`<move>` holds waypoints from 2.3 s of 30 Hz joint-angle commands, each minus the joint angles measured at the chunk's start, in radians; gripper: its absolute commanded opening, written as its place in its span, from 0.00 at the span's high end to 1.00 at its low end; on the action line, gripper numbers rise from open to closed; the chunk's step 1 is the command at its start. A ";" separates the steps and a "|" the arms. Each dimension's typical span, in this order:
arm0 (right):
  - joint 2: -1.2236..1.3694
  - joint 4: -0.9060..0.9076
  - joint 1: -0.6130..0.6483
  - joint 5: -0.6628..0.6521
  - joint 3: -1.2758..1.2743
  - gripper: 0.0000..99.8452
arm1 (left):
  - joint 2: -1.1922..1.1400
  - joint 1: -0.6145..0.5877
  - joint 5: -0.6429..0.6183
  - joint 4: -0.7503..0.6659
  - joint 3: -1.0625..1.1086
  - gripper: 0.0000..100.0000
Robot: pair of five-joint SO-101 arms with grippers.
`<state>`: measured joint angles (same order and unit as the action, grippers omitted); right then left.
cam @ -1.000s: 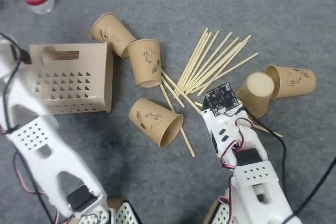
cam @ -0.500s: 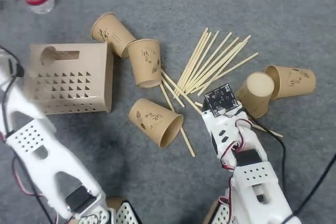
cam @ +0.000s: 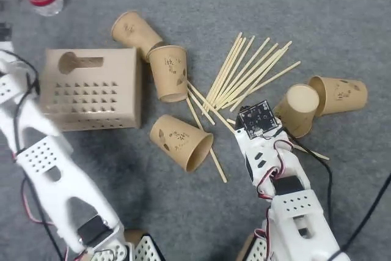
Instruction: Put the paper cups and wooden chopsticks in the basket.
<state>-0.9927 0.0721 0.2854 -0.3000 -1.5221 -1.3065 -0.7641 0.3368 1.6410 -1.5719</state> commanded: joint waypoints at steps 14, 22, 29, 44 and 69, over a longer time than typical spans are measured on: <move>0.002 -0.022 -0.002 0.002 0.006 0.99 | 0.342 0.265 -0.146 0.115 0.186 0.73; 0.002 -0.024 -0.005 0.002 0.006 0.99 | 0.491 0.356 -0.209 0.112 0.246 0.74; 0.002 -0.024 -0.004 0.002 0.006 0.99 | 0.615 0.371 -0.325 0.114 0.182 0.73; 0.002 -0.025 -0.007 0.002 0.006 0.99 | 0.628 0.124 -0.187 0.104 0.157 0.73; 0.002 -0.022 -0.001 0.002 0.006 0.99 | 0.084 0.104 0.020 -0.057 0.159 0.73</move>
<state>-0.9927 0.0690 0.2854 -0.3000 -1.5221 -1.2375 -0.7043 0.3951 1.5704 -1.3863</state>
